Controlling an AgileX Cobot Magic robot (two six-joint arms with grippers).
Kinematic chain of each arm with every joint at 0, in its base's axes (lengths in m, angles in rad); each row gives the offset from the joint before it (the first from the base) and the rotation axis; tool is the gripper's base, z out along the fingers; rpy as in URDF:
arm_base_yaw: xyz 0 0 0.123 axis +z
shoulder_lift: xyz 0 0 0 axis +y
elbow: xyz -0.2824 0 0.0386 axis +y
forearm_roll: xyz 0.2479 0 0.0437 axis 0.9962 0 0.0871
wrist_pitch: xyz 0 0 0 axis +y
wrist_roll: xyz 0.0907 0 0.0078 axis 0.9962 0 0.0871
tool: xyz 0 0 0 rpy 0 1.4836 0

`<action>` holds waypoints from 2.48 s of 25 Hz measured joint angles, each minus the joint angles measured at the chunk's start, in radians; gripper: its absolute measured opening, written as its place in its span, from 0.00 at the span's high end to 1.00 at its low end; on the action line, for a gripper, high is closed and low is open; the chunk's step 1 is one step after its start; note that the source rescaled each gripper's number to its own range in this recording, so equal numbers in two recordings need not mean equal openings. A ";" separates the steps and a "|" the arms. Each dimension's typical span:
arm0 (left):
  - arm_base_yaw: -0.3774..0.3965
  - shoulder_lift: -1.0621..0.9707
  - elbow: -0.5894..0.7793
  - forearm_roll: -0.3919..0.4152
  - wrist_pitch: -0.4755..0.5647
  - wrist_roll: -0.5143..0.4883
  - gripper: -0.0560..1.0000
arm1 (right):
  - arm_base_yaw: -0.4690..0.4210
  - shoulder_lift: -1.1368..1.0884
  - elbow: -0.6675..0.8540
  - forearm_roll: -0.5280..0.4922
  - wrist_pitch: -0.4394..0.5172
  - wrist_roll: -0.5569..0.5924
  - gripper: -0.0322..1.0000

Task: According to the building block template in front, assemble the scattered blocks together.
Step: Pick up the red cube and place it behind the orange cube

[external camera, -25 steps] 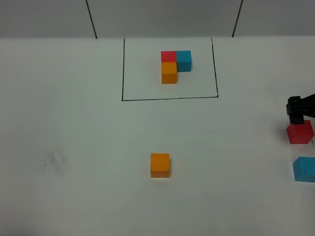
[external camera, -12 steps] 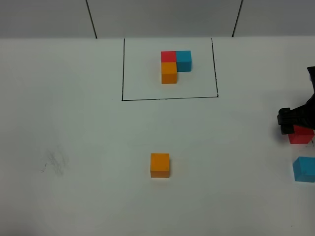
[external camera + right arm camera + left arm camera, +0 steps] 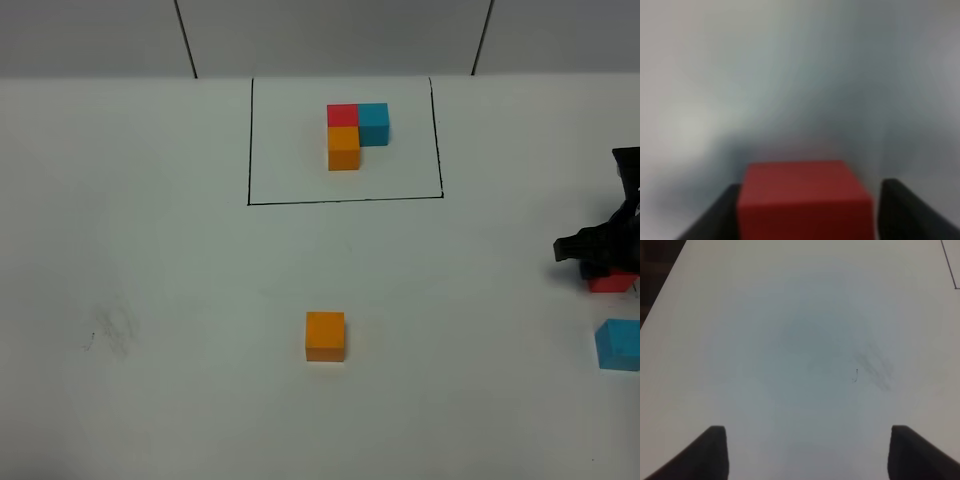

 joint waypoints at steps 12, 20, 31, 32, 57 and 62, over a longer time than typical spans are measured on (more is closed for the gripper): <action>0.000 0.000 0.000 0.000 0.000 0.000 0.48 | 0.109 -0.186 -0.019 0.048 0.035 0.047 0.69; 0.000 0.000 0.000 0.000 0.000 0.000 0.48 | 0.385 -0.163 -0.142 0.069 0.148 0.272 0.69; 0.000 0.000 0.000 0.000 0.000 0.000 0.48 | 0.760 0.066 -0.453 -0.112 0.404 0.796 0.69; 0.000 0.000 0.000 0.000 0.000 0.000 0.48 | 0.778 0.092 -0.488 -0.127 0.433 0.820 0.69; 0.000 0.000 0.000 0.005 0.000 0.000 0.48 | 0.876 0.303 -0.652 -0.116 0.501 0.887 0.69; 0.000 0.000 0.000 0.005 0.000 0.000 0.48 | 0.876 0.323 -0.652 -0.116 0.483 0.909 0.69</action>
